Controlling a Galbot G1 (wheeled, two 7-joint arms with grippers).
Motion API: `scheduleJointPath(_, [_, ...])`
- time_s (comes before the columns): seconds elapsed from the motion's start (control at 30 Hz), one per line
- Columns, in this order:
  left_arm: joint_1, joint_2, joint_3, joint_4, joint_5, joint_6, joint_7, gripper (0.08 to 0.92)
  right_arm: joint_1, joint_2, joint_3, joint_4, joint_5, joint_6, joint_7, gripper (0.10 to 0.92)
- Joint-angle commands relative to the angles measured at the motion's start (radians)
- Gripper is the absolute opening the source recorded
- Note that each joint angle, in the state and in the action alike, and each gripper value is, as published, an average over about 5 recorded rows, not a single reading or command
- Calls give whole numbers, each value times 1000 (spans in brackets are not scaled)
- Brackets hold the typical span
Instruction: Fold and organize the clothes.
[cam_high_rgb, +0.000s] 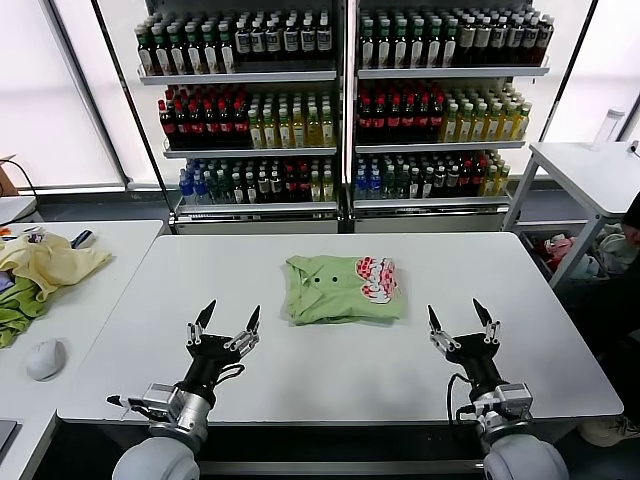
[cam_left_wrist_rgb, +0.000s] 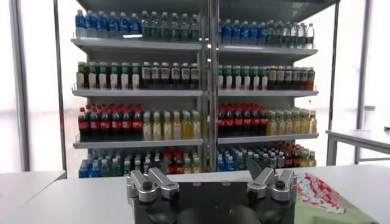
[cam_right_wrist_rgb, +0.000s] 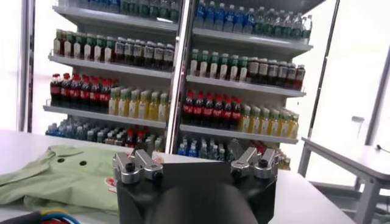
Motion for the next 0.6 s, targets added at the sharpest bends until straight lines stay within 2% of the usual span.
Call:
scheduleJointPath(0.03, [41, -33, -13, -44, 24, -3, 33, 823, -77, 19, 39, 71, -37, 31, 12, 823])
scheduleJointPath(0.6, [74, -43, -41, -77, 25, -17, 45, 823, -48, -11, 38, 81, -40, 35, 43, 823])
